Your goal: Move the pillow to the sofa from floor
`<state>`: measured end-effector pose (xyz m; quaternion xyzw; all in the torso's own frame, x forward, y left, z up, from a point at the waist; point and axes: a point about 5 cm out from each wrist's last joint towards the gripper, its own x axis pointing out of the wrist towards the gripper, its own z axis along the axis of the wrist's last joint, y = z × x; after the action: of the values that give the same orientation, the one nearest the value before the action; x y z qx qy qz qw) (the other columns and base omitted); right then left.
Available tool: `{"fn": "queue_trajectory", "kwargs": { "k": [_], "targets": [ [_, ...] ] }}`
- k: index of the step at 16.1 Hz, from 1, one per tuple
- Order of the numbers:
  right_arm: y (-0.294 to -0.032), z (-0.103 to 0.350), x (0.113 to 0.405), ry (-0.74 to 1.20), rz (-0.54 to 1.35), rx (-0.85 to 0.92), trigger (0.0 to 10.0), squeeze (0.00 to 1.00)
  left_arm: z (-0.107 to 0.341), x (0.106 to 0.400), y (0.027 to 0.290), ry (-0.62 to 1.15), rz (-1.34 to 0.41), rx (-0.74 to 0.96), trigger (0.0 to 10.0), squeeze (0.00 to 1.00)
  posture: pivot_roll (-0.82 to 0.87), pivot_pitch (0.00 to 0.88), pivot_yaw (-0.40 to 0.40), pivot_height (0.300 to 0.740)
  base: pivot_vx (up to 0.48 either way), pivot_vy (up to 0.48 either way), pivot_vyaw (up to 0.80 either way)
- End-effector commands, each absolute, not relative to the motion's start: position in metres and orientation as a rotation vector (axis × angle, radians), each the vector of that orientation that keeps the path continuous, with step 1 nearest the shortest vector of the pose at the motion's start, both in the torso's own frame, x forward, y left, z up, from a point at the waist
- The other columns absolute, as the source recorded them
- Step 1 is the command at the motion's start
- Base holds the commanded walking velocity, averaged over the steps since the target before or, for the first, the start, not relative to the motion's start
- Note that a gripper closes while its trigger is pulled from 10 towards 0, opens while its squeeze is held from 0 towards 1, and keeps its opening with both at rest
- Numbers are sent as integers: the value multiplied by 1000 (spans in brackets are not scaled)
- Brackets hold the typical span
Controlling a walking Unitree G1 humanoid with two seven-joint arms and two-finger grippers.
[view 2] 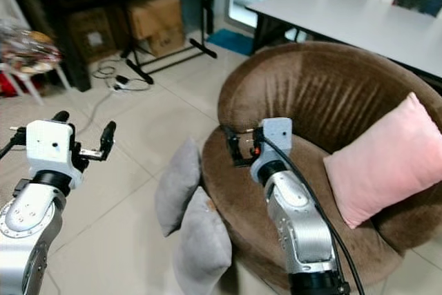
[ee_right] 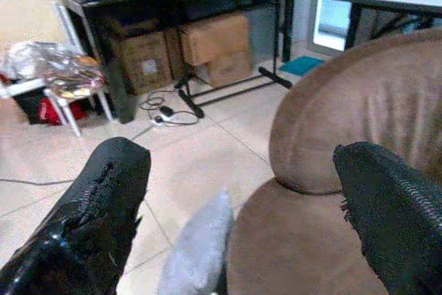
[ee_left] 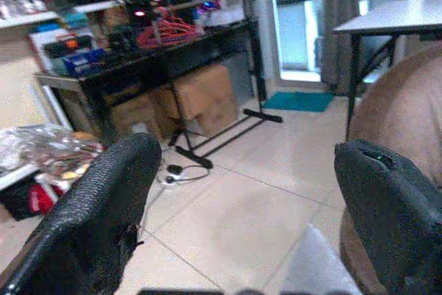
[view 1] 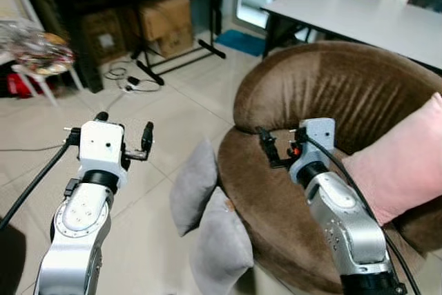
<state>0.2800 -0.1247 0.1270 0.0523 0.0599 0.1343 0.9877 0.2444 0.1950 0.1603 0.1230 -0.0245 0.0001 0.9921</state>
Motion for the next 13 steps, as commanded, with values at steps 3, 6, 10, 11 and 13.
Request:
{"fn": "queue_trajectory", "kwargs": {
  "k": [3,6,10,11,13],
  "targets": [
    [-127,130,280,102,269,110,10000,0,159,245,195,-50,13,257,10000,635,17,0,-20,660,0,0,0],
    [-127,130,280,104,270,108,10000,0,158,246,194,-48,14,261,10000,596,16,0,-20,635,0,0,0],
    [-127,130,281,104,270,101,10000,0,158,246,193,-50,5,254,10000,620,15,0,-20,600,0,0,0],
    [-127,130,281,103,269,98,10000,0,158,246,193,-50,3,251,10000,620,15,0,-20,600,0,0,0],
    [-127,130,281,102,266,92,10000,0,158,245,193,-53,-4,231,10000,651,15,0,-20,600,0,0,0]
  ]
}}
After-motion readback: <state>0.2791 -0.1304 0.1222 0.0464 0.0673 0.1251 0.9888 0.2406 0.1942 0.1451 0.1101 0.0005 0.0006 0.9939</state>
